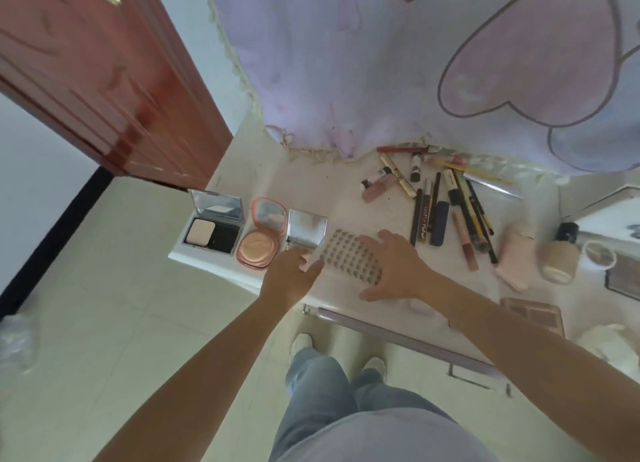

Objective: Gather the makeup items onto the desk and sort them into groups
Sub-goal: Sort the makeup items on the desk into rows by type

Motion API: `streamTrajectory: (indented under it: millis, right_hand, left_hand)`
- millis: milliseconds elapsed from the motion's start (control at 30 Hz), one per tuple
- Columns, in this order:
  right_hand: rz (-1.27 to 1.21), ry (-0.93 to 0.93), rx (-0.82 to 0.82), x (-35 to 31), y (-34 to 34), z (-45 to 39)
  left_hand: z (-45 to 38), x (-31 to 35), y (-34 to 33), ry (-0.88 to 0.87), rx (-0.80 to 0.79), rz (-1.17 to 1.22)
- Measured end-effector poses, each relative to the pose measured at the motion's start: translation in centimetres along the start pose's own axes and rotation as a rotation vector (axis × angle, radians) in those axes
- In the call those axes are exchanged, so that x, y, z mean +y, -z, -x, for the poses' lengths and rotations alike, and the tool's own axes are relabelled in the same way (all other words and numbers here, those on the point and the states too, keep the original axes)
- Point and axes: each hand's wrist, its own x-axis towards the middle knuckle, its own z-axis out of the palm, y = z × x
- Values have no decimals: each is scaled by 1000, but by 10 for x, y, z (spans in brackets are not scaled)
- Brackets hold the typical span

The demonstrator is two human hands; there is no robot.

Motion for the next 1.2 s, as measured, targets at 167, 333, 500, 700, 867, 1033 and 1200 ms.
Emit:
streamTrajectory:
  millis: [167,333,500,700,867,1033,1200]
  right_hand:
    - [-256,118,-58,5,61,25]
    - [-473,152,-101,-2,107,48]
    - [-548,143,-108,-4,127,55]
    - [-711,171,-169,-3,126,59]
    - [-827,160,-198,18,109,37]
    - [-1208,-108,-255,40,93,18]
    - [-849,-183,-112,41,69,9]
  left_hand:
    - [-2,25,32,25,-285,803]
    - [-8,64,63,-195,-507,1006]
    - [-16,91,73,-289,-464,1039]
    - [-15,90,76,-382,-492,1033]
    - [-19,71,74,-308,-617,1088]
    - [-19,20,59,-80,-529,826]
    - [-2,-10,28,45,-443,836]
